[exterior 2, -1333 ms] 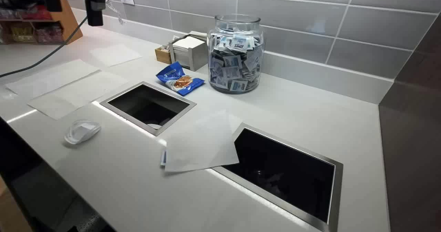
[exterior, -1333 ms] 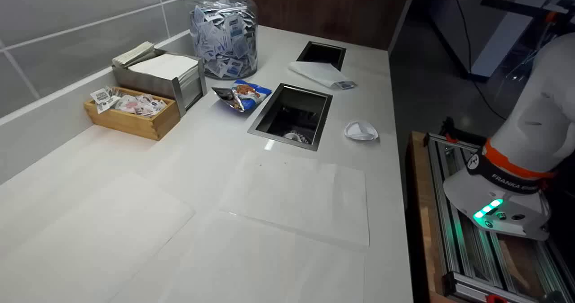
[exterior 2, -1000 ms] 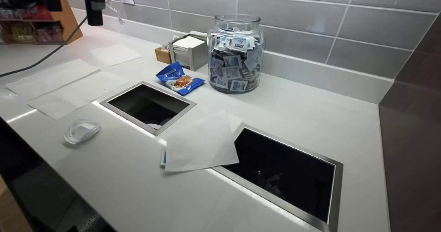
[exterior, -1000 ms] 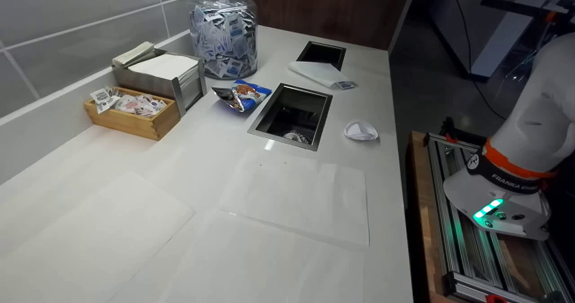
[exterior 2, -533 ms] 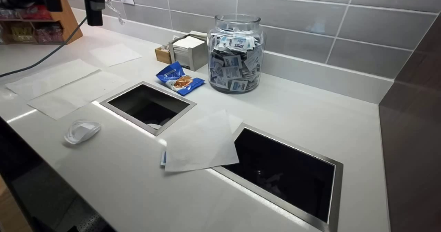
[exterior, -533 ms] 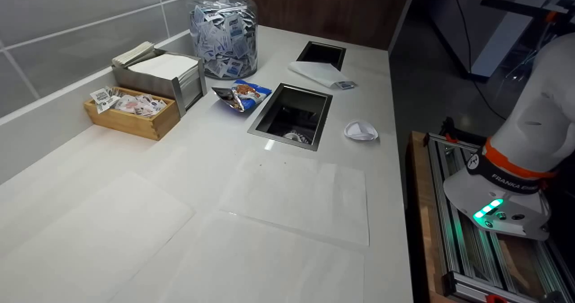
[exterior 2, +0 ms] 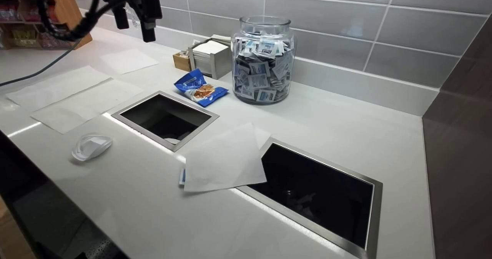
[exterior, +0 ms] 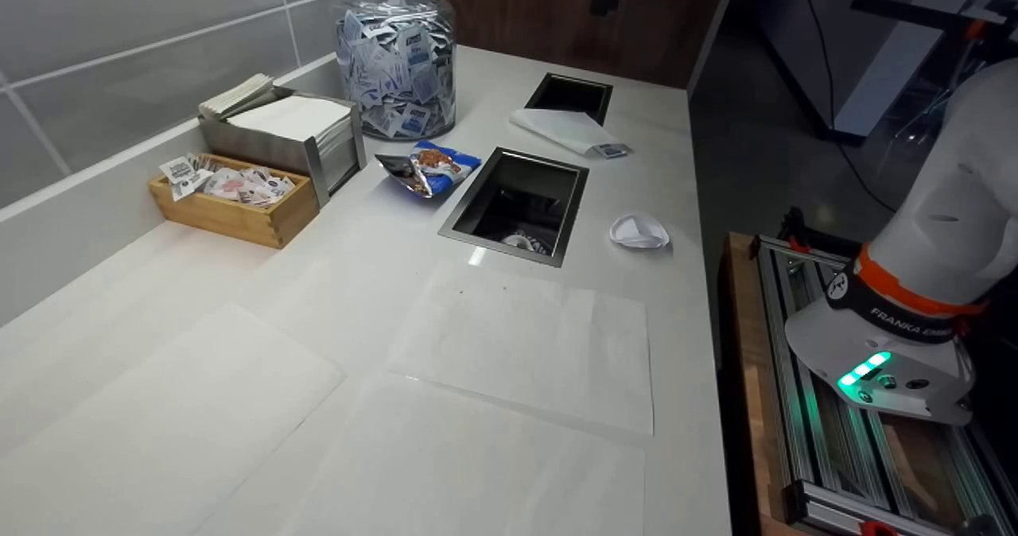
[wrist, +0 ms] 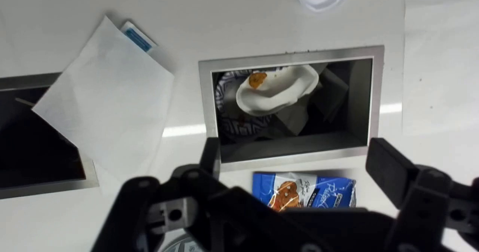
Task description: Push down on the blue and white packet nine times
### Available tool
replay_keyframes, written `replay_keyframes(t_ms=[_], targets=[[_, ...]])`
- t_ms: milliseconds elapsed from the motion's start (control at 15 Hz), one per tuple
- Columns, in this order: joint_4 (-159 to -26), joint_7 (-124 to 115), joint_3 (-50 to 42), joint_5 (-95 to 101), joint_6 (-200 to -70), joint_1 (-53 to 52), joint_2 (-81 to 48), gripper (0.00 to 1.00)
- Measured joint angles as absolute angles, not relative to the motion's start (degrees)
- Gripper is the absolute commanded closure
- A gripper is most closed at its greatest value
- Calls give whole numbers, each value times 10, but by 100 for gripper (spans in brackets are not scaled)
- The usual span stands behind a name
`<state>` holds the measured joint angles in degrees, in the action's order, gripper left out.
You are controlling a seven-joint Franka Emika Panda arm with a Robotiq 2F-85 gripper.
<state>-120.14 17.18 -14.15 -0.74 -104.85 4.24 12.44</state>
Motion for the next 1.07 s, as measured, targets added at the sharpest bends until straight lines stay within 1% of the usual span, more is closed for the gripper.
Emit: replay_keyframes(t_ms=[267, 467, 733, 1067], targets=[[-1206, 138, -121, -67, -1153, 42, 66, 0], [-1203, 118, -108, -99, -1199, 42, 25, 0], [-1197, 108, -95, -110, -1230, 42, -11, 0], [-1195, 108, -94, -110, -1230, 45, -10, 0]])
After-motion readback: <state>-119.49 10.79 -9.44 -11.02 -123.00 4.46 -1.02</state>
